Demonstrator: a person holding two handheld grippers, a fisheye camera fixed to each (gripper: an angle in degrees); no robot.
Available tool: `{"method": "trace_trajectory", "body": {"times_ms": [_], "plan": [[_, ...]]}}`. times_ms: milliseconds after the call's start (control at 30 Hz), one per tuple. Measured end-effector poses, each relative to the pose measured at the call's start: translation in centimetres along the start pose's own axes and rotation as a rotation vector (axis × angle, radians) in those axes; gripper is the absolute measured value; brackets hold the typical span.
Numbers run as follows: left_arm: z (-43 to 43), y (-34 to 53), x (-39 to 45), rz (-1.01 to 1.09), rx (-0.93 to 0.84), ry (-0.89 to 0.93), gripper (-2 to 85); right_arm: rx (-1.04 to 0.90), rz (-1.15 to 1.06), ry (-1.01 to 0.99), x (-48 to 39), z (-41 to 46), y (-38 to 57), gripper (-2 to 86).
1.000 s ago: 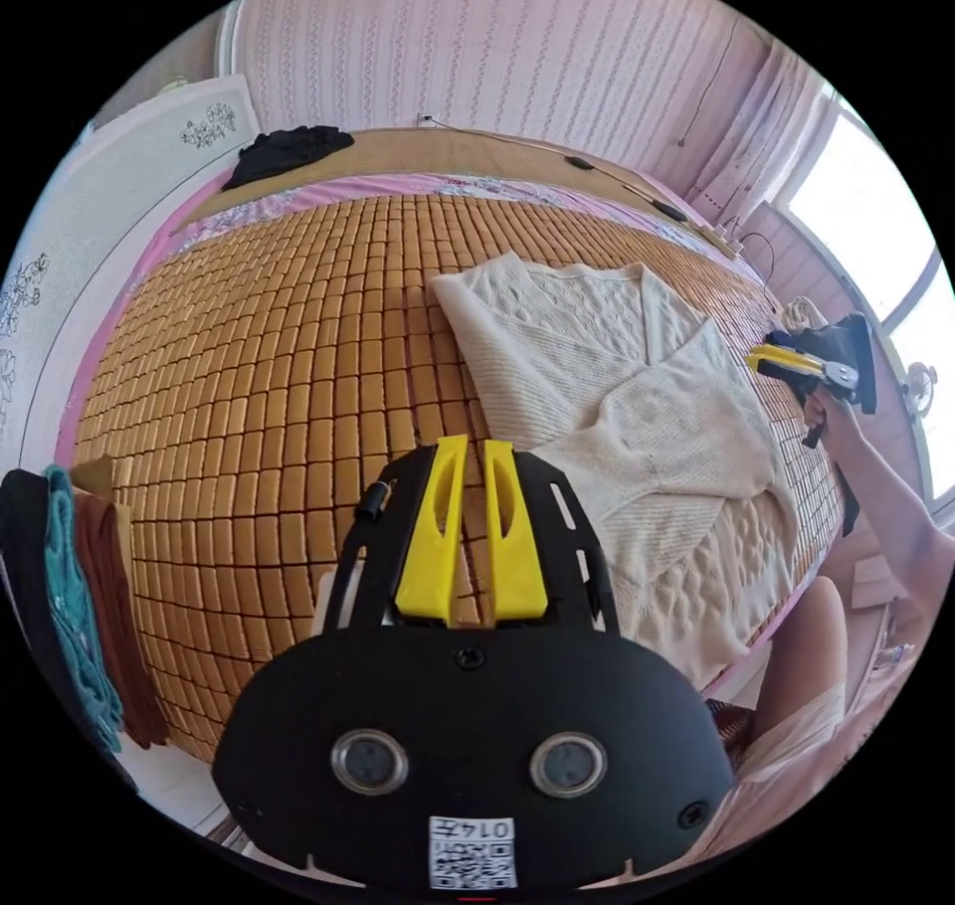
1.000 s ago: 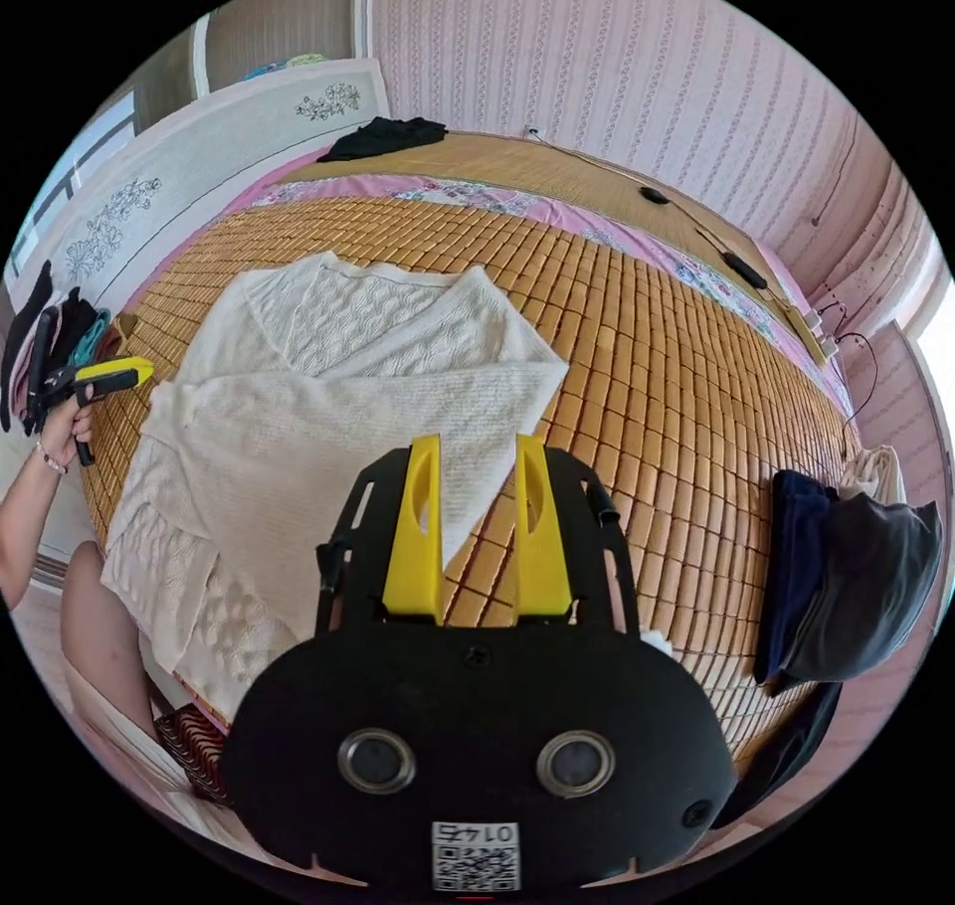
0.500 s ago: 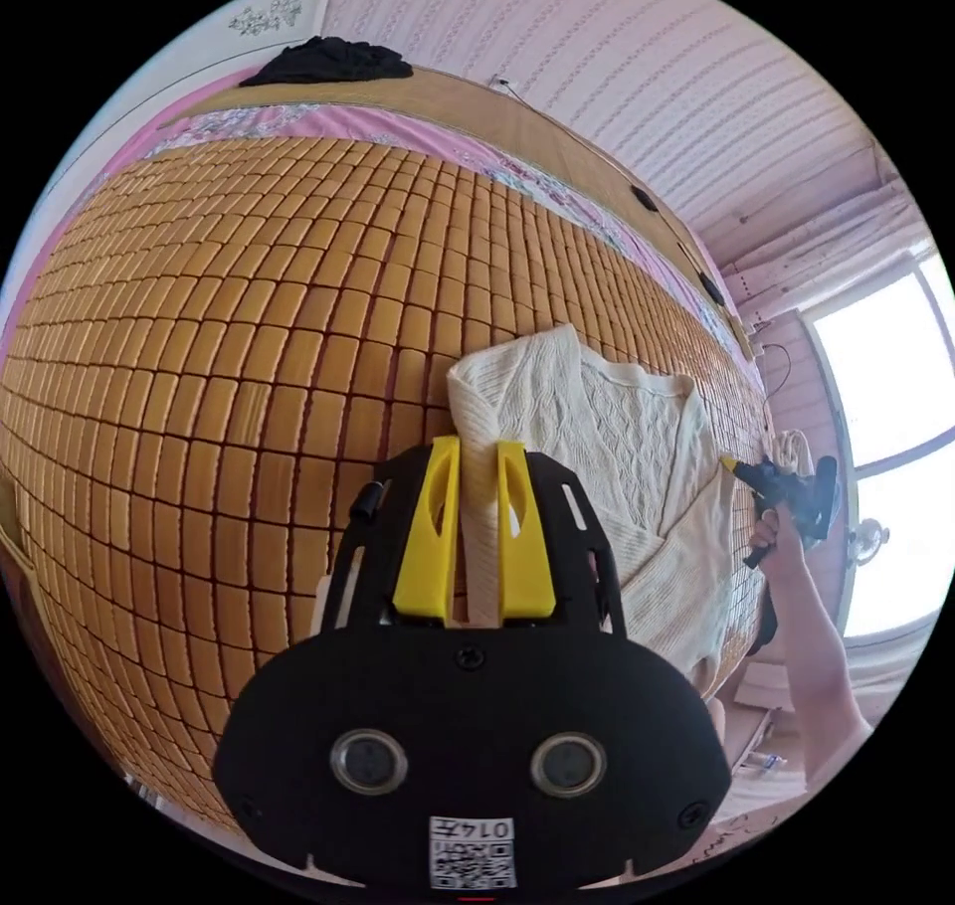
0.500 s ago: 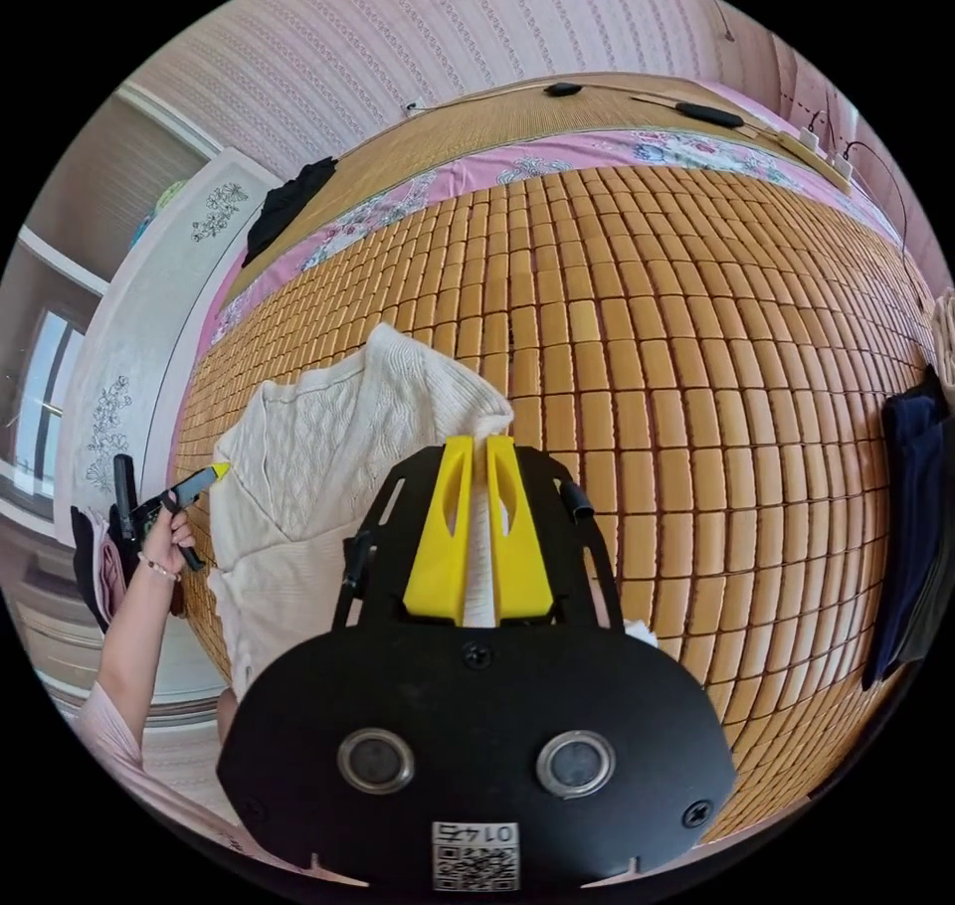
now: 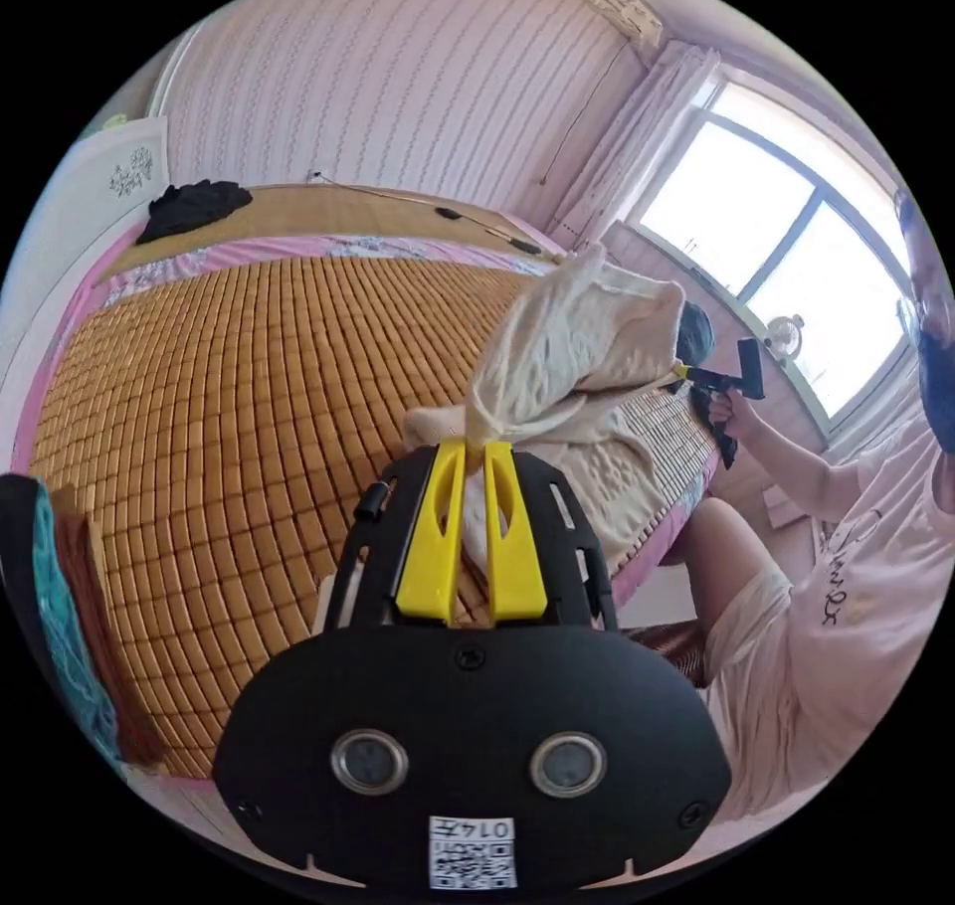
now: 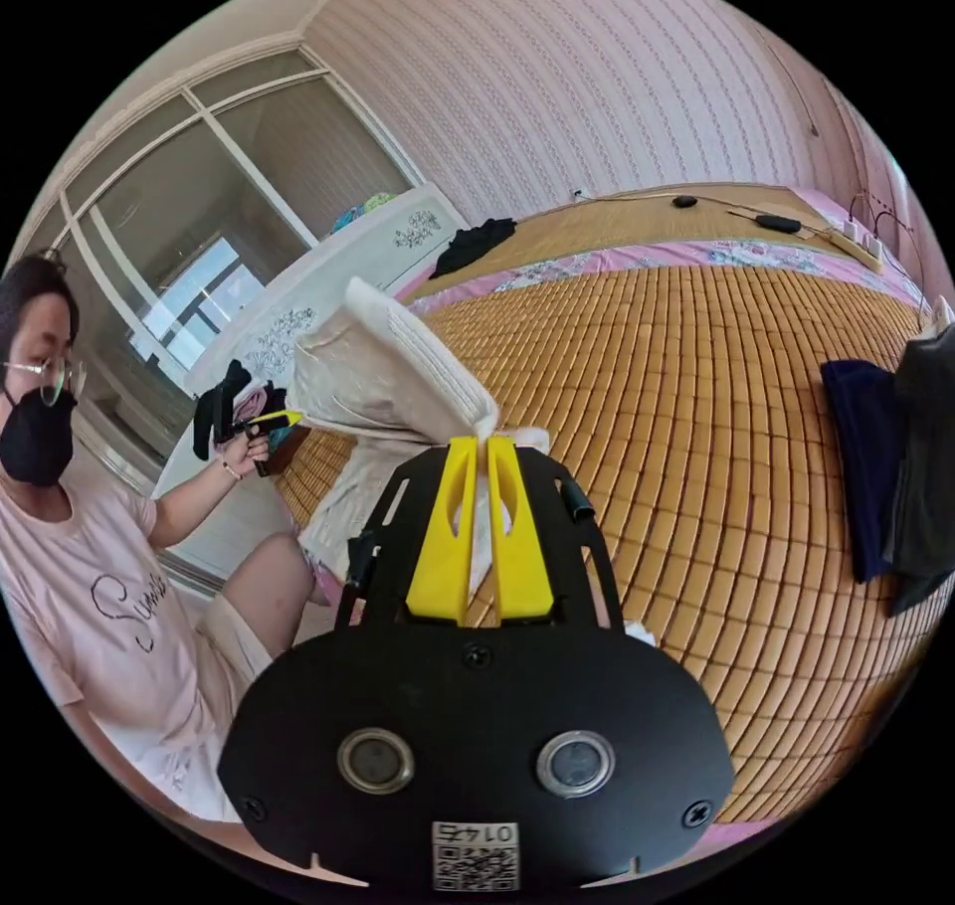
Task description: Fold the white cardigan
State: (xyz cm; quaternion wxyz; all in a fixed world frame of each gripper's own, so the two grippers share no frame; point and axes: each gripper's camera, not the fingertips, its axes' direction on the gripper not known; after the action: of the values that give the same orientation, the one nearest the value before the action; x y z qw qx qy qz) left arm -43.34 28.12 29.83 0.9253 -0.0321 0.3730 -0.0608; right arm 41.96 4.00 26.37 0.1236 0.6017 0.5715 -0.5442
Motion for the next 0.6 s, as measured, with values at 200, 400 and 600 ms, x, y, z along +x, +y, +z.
{"method": "trace_trajectory", "body": {"times_ms": [200, 400, 600], "plan": [[1.2, 11.7, 0.3, -0.231, -0.145, -0.087, -0.5, -0.276, 0.133, 0.254, -1.3, 3.8, 8.9, 0.4], [2.4, 10.6, 7.7, -0.052, -0.087, -0.059, -1.0, -0.293, -0.122, 0.369, -9.5, 7.2, 5.6, -0.2], [13.4, 8.9, 18.1, 0.182, -0.133, -0.004, -1.0, -0.478, -0.472, 0.432, -19.8, 21.1, -1.5, -0.3]]}}
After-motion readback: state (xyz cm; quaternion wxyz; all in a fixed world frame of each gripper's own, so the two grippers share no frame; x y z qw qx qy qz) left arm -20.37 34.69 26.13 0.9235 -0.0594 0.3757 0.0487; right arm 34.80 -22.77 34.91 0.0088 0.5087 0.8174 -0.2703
